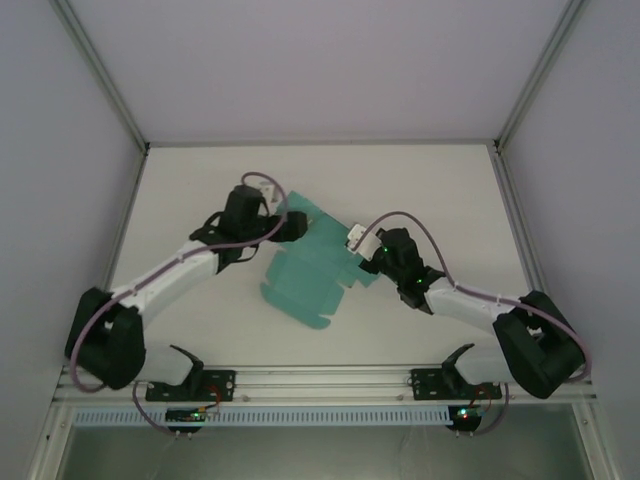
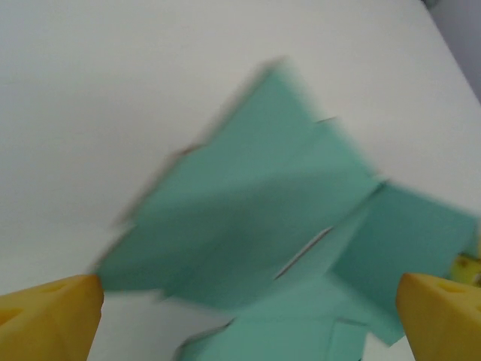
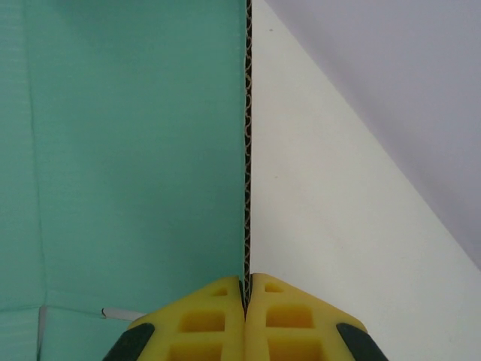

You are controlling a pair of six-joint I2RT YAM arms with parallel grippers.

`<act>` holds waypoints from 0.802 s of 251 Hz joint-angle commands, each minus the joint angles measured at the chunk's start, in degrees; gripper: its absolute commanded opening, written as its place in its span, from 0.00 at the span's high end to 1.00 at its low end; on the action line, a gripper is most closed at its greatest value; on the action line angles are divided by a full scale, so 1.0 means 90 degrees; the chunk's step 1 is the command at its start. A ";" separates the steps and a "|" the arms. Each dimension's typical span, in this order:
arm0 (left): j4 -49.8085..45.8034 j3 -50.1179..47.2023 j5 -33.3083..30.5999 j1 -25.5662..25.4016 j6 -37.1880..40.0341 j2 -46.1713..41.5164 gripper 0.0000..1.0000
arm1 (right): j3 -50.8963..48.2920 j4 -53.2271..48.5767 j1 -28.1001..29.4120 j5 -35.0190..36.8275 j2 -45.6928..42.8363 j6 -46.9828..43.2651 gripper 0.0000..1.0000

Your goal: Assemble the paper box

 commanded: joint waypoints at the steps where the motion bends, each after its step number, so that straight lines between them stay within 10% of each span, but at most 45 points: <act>1: -0.0841 -0.0379 -0.0559 0.0405 0.0004 -0.0352 0.00 | -0.0098 0.0165 -0.0074 0.0021 -0.0215 -0.0126 1.00; 87: -0.0754 -0.0628 -0.0717 0.0758 -0.0148 -0.0061 0.00 | -0.0078 0.0137 -0.0085 -0.0078 -0.0112 -0.0097 1.00; 201: 0.0627 -0.0553 0.0164 -0.0094 0.0481 0.0725 0.00 | 0.0025 0.0216 -0.0040 -0.0132 0.0035 -0.0087 1.00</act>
